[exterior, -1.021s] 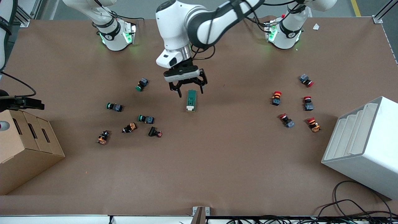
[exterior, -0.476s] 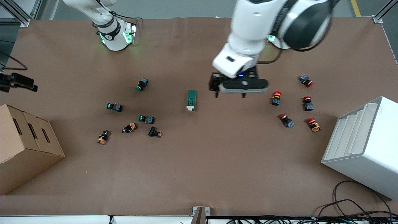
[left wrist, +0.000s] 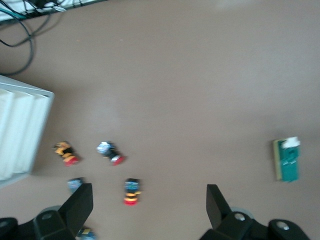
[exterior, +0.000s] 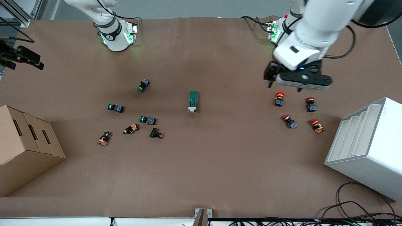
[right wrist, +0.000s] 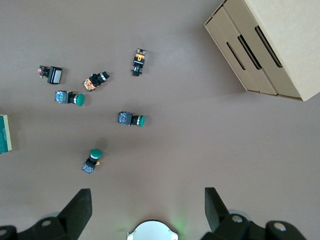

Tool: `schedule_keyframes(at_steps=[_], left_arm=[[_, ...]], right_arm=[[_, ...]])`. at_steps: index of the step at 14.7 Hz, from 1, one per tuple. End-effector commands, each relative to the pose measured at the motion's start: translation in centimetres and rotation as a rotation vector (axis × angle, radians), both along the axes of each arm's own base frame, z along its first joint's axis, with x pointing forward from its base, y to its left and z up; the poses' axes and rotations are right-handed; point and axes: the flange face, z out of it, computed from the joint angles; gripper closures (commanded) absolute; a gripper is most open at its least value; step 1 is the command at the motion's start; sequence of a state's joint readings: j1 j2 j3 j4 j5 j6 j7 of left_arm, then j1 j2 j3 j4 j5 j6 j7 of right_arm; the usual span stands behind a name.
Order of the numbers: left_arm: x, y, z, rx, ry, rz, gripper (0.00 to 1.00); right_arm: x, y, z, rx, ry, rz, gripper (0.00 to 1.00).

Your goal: Close load switch with both arms

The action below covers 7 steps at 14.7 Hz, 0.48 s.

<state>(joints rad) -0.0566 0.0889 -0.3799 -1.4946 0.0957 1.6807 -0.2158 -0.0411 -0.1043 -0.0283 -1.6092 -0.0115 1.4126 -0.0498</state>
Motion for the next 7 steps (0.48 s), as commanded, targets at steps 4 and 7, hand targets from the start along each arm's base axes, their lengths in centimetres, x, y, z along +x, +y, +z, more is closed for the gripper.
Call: schedule_keyframes(at_steps=[4,7], left_arm=[[-0.5,11.0,2.4,-0.029,0.053,0.120,0.00],[-1.4,15.6,2.5,-0.010,0.138,0.201,0.00]], right_arm=[[-0.2,0.6,0.6,0.016,-0.035,-0.028,0.00],[-0.3,0.3,0.5,0.019,-0.032,-0.034,0.00]])
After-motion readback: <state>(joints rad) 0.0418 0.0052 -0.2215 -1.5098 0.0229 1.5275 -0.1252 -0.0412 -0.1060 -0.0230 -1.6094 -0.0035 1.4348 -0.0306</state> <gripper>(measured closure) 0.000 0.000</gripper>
